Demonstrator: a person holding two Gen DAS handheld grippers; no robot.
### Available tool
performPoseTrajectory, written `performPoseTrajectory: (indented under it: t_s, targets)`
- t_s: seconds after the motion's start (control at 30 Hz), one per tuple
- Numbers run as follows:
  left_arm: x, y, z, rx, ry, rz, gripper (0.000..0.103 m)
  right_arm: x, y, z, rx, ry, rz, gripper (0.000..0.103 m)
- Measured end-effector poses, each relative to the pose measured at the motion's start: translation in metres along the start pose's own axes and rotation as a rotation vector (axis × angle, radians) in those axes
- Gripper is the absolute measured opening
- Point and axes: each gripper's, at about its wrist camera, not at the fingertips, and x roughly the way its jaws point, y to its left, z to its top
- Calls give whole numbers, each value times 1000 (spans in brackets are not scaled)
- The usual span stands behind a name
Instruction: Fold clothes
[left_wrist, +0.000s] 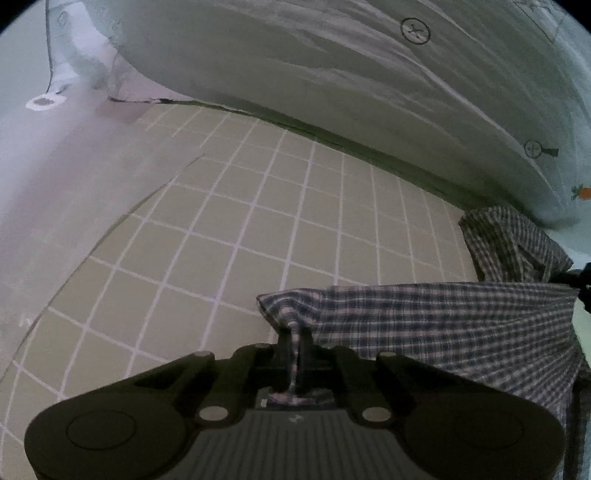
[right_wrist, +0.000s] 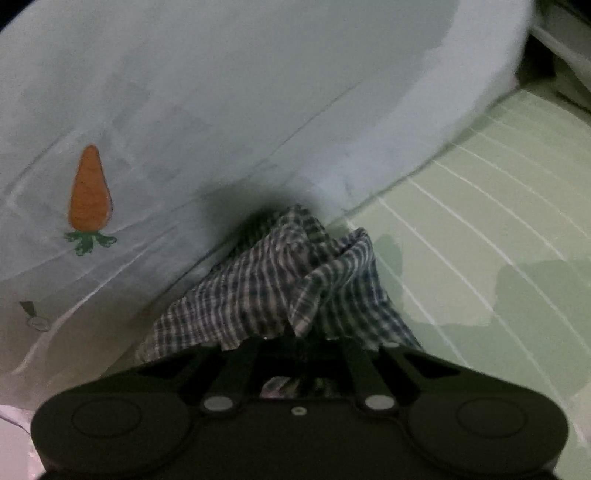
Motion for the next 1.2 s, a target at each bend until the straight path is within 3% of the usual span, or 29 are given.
performPoseTrajectory:
  t_s: [0.1,0.17,0.23,0.33,0.4,0.47,0.53,0.63,0.83,1.0,1.2]
  targets:
    - [0,-1,0,-5,-2,1,5,12,3,5,2,-2,-8,7]
    - [1,-1,0,-8,-4,4,5,13,0,7,34,3,-4,23]
    - [1,0,1,-21,0,0,5,6,-5,8,59,-13,-2,57]
    - [0,2,1,-35,4,-7,5,-33,-12,1,36,-88,-30,85]
    - [1,1,1,-31,5,-4,5,-64,-18,-6,4,-142,-60,88]
    - [0,1,2,-34,7,-4,5,-93,-24,-25,-88,-160,-156,90]
    - [0,1,3,-37,9,-5,5,-118,-29,-56,-196,-137,-265,90]
    - [-1,-1,4,-27,10,-5,5,-148,-40,-114,-289,-70,-353,90]
    - [-17,-11,6,27,-7,-13,5,-184,-58,-213,-349,37,-476,90]
    - [-40,-31,4,71,-42,-51,4,-204,-75,-230,-248,24,-489,92]
    - [-67,-86,-16,167,-66,-146,4,-241,-102,-224,-128,-72,-479,92]
